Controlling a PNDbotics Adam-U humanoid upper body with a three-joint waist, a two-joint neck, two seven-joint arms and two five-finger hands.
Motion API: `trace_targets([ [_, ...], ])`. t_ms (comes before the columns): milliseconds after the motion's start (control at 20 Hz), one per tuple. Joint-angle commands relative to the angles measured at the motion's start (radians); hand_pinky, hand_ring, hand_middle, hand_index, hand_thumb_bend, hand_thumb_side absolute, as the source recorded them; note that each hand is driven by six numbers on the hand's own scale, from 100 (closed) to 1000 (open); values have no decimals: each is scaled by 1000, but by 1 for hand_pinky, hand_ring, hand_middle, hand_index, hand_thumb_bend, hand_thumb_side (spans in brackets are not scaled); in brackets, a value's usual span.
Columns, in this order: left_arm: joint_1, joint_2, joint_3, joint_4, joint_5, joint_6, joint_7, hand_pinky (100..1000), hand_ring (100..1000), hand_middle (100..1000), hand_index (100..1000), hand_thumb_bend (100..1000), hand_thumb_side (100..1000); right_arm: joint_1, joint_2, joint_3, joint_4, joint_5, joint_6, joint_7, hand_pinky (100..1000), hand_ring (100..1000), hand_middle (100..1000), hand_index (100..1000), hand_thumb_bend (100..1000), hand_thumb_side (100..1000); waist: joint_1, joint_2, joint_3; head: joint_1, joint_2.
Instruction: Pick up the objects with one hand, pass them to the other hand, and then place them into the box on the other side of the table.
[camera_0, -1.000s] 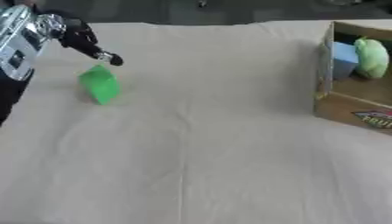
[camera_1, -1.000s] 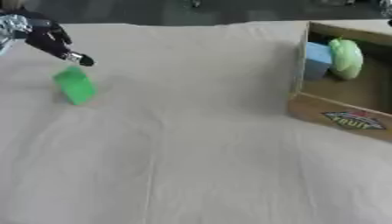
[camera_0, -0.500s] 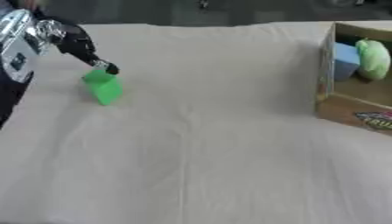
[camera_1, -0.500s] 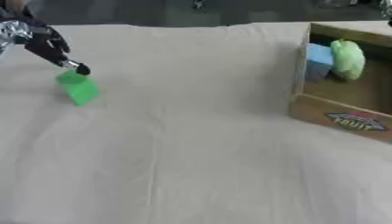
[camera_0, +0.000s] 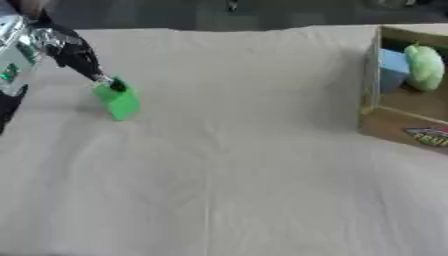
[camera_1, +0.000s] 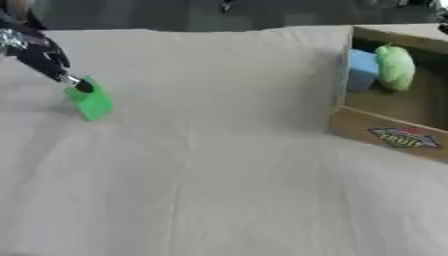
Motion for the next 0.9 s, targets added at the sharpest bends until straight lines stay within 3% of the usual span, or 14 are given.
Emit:
trace_targets([
  [50,-14,23,8,12,-18,21,-29,891,866,766,827,841,561,-9,-21,-8,-8,4,-1,-3,996,1000,858,977,100,487,-3,-24,0,8,2],
  [500,-8,-29,21,43,-43,20,-29,875,854,746,792,814,527,-13,-8,-3,-3,3,1,-2,997,999,856,977,100,494,-4,-17,-10,19,0],
  [900,-16,-59,12,68,-105,14,-29,864,847,737,727,756,428,-14,-3,0,4,8,4,4,997,1000,856,978,100,501,1,-15,-16,25,5],
])
